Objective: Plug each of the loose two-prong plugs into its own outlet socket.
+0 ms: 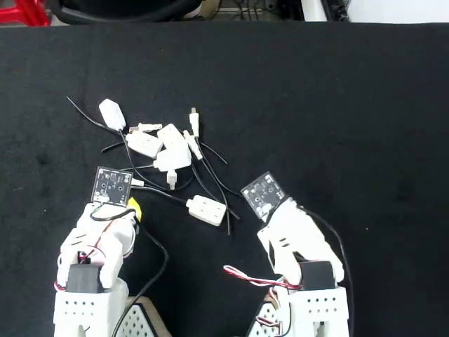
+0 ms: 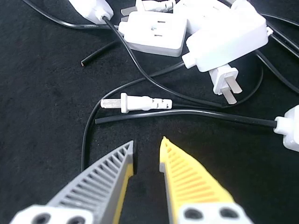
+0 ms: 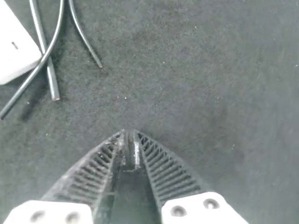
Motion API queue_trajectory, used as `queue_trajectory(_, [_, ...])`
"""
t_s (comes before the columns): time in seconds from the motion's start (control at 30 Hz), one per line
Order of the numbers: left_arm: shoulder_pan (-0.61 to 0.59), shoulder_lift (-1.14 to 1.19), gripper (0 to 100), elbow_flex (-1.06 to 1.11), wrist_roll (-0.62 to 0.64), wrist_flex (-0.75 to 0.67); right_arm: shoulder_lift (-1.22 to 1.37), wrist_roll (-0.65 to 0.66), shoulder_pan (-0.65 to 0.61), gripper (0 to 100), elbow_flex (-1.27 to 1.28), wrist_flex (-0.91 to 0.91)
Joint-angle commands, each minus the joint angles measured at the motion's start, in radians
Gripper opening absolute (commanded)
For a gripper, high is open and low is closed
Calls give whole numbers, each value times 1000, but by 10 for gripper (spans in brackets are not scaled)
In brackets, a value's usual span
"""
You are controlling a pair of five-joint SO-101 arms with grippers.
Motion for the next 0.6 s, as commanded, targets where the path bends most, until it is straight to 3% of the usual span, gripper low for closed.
queue_trajectory(0.0, [71,-9,109,16,2,-2,-7,25,14,13,-2,5])
queue_trajectory(0.33, [119,-15,109,-1,-11,-3,-7,64,46,15,-5,18])
queue_trajectory(0.47, [101,-11,109,-120,-272,-43,-7,71,133,15,-50,63])
queue_trajectory(0.57, [200,25,109,-211,-367,-38,-5,68,184,14,-64,72])
